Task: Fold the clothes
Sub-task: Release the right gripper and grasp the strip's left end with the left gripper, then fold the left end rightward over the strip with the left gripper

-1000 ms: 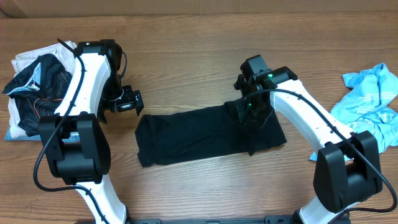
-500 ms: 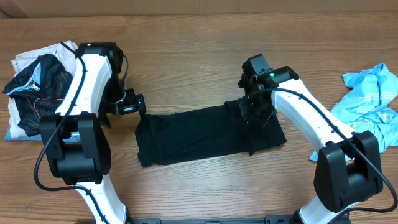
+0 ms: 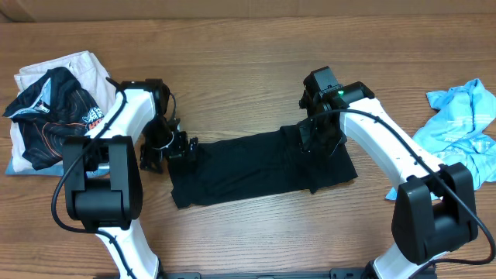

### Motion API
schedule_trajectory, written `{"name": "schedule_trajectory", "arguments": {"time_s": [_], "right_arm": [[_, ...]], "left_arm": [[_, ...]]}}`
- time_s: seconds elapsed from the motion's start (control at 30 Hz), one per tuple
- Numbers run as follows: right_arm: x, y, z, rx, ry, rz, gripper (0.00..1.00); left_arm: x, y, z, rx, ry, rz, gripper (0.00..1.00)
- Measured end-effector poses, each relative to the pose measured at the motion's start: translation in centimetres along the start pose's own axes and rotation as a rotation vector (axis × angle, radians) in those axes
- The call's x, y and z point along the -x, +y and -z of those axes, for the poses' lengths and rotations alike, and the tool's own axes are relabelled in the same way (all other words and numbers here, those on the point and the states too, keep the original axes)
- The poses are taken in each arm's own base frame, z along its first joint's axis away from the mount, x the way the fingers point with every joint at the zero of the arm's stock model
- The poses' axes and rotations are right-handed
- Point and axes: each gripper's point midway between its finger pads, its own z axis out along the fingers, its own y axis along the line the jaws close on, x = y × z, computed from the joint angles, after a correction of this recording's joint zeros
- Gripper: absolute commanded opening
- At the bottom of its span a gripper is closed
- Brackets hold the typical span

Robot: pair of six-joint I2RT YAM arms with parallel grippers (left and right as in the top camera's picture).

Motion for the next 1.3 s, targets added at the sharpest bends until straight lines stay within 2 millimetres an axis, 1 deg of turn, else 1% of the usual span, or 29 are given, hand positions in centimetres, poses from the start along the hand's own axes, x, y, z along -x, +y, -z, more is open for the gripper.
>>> {"name": "schedule_trajectory", "arguments": {"time_s": [0.03,0.1,0.13,0.2,0.27,0.3,0.33,0.47,0.53,0.6,0.7,0.73,0.83,0.97,1.0,1.1,1.2,1.3], "right_arm": [[0.0,0.0,0.0,0.0,-0.001,0.0,0.54],[0.1,0.0,0.0,0.0,-0.003,0.0,0.54],[0.1,0.0,0.0,0.0,-0.003,0.0,0.54],[0.1,0.0,0.0,0.0,-0.003,0.001,0.54],[0.1,0.0,0.0,0.001,-0.003,0.0,0.54],[0.1,0.0,0.0,0.001,-0.004,0.001,0.54],[0.1,0.0,0.0,0.0,-0.003,0.001,0.54],[0.1,0.0,0.0,0.001,-0.006,0.001,0.54],[0.3,0.0,0.0,0.001,-0.011,0.001,0.53],[0.4,0.1,0.0,0.002,-0.017,0.002,0.53],[0.7,0.1,0.0,0.004,-0.029,0.002,0.53],[0.8,0.0,0.0,0.004,-0.032,0.0,0.53],[1.0,-0.8,0.1,0.003,-0.038,-0.029,0.53],[1.4,-4.1,0.6,-0.005,-0.044,-0.127,0.53],[1.3,-4.7,0.7,-0.008,-0.04,-0.146,0.53],[0.5,-6.4,0.9,-0.015,-0.009,-0.196,0.52],[0.3,-6.2,0.8,-0.008,-0.001,-0.189,0.52],[0.2,-5.6,0.6,0.001,0.004,-0.171,0.52]], "left_arm": [[0.1,-0.2,-0.4,-0.017,-0.01,-0.013,1.0],[-0.4,-0.6,-1.4,-0.05,0.006,-0.031,0.98],[-0.5,-0.8,-1.4,-0.068,-0.002,-0.036,0.89],[-0.4,-1.4,-1.4,-0.105,-0.015,-0.055,0.63],[-0.2,-2.0,-1.5,-0.14,-0.027,-0.076,0.23],[-0.1,-2.3,-1.6,-0.155,-0.032,-0.087,0.06],[0.1,-2.5,-1.7,-0.168,-0.043,-0.094,0.04],[0.5,-2.8,-1.7,-0.194,-0.062,-0.107,0.04],[0.7,-2.5,-1.4,-0.206,-0.07,-0.094,0.04],[1.2,-2.1,-0.6,-0.216,-0.083,-0.076,0.04],[3.0,-0.8,2.3,-0.238,-0.148,-0.035,0.04],[3.4,-0.5,2.9,-0.241,-0.161,-0.026,0.04],[5.3,1.2,6.2,-0.253,-0.248,0.011,0.04],[6.6,3.3,10.0,-0.262,-0.332,0.057,0.04],[6.7,3.5,10.3,-0.262,-0.337,0.061,0.04],[6.6,4.1,12.4,-0.265,-0.359,0.078,0.04],[6.5,3.9,14.2,-0.265,-0.378,0.075,0.04],[6.1,3.0,16.3,-0.306,-0.394,0.063,0.04]]}}
